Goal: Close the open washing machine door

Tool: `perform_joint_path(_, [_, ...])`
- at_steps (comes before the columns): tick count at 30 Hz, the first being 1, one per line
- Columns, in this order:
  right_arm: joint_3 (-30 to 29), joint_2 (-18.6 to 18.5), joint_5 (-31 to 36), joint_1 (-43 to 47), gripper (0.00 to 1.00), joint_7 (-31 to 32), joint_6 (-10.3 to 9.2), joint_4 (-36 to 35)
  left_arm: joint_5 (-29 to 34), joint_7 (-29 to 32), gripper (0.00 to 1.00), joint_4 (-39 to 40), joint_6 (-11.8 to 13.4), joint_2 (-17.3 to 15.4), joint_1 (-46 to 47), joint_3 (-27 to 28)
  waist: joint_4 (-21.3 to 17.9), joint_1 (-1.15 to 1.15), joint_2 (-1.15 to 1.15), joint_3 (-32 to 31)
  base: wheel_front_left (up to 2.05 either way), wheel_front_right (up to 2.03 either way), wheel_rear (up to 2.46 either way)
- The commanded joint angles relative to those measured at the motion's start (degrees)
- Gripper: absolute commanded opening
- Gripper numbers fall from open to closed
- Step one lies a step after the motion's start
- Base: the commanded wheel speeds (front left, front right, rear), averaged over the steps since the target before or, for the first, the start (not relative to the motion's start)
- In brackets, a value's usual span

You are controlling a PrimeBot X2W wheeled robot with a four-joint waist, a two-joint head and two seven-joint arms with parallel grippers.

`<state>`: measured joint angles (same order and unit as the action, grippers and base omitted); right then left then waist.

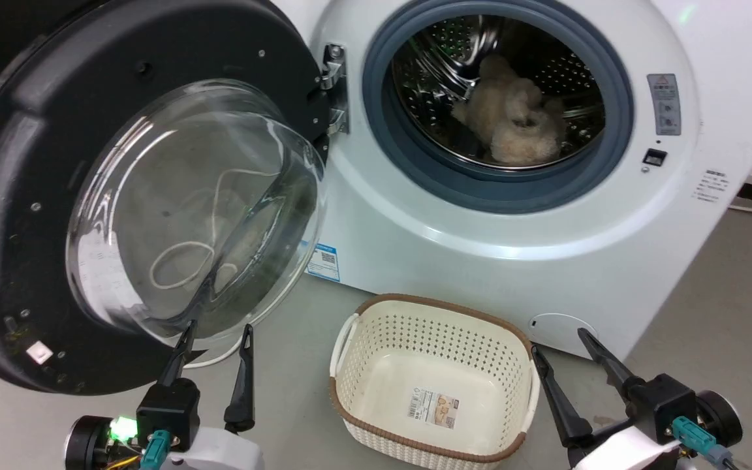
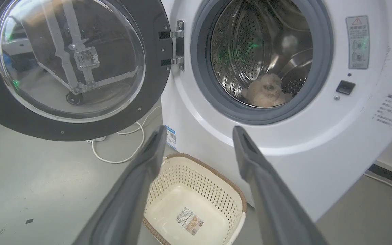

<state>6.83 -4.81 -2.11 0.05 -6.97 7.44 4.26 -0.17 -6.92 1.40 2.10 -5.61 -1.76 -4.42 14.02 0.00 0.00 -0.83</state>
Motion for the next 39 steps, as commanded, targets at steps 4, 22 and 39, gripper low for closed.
perform_joint_path(4, [0.6,-0.46,-0.65,-0.33,1.0,-0.84,0.02,0.42,-0.14,-0.89,1.0,0.33,0.47,-0.55,-0.7,-0.37,0.97,0.0,0.0,-0.1,0.0,0.0,0.0])
perform_joint_path(22, [3.28,-1.24,-1.94,-0.36,1.0,-3.23,0.03,2.22,-0.38,-3.28,1.0,1.13,2.16,-1.62,-1.65,-1.28,5.71,0.0,0.0,-0.23,0.0,0.0,0.0])
perform_joint_path(39, [5.02,-1.73,-3.0,-0.05,1.0,-5.26,0.04,3.75,-0.6,-5.31,1.0,1.32,3.03,-2.5,-2.21,-2.43,9.6,0.0,0.0,-0.53,0.0,0.0,0.0])
